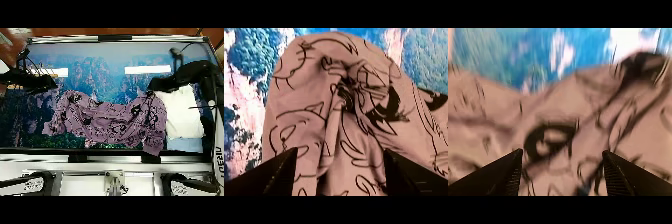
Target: Fold the shirts.
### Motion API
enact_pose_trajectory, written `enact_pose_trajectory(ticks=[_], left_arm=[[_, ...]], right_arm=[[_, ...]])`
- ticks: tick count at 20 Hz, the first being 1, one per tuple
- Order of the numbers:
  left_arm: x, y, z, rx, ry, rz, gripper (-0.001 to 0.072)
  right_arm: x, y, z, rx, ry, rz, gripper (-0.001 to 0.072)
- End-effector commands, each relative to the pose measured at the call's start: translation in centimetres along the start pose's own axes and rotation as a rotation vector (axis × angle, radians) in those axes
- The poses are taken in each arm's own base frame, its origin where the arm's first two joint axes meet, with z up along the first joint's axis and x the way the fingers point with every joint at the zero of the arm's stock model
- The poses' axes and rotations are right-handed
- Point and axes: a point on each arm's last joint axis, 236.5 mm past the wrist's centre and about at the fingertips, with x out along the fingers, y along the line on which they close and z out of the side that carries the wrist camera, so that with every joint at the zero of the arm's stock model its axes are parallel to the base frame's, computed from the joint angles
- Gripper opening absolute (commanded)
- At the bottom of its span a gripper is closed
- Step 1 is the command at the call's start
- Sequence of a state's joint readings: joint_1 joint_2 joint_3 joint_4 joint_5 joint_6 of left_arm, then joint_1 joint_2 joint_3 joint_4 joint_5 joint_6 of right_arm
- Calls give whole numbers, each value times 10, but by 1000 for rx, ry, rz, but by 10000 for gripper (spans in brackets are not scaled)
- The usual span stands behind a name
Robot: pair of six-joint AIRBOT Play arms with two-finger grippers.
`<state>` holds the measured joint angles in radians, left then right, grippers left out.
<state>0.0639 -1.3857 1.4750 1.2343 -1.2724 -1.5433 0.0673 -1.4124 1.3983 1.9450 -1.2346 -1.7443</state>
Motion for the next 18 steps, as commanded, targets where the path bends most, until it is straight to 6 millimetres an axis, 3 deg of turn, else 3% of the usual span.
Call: enact_pose_trajectory(ticks=[1, 3, 5, 8, 10, 14, 18], left_arm=[[-21, -6, -13, 30, 24, 1, 634], [-29, -4, -18, 43, 23, 21, 634], [-36, 4, -34, 53, 52, 61, 633], [-34, 26, -49, 63, 34, 144, 633], [-28, 31, -58, 58, 29, 151, 633], [-24, 32, -44, 61, -41, 152, 633], [-25, 32, -37, 64, -69, 152, 633]], right_arm=[[20, 26, -67, -213, 253, -83, 616], [47, 50, -80, -320, 251, -100, 616], [62, 56, -86, -375, 241, -167, 616], [70, 72, -75, -445, 170, -218, 616], [76, 77, -66, -469, 123, -254, 616], [99, 85, -80, -503, 174, -260, 616], [96, 102, -100, -491, 222, -231, 616]])
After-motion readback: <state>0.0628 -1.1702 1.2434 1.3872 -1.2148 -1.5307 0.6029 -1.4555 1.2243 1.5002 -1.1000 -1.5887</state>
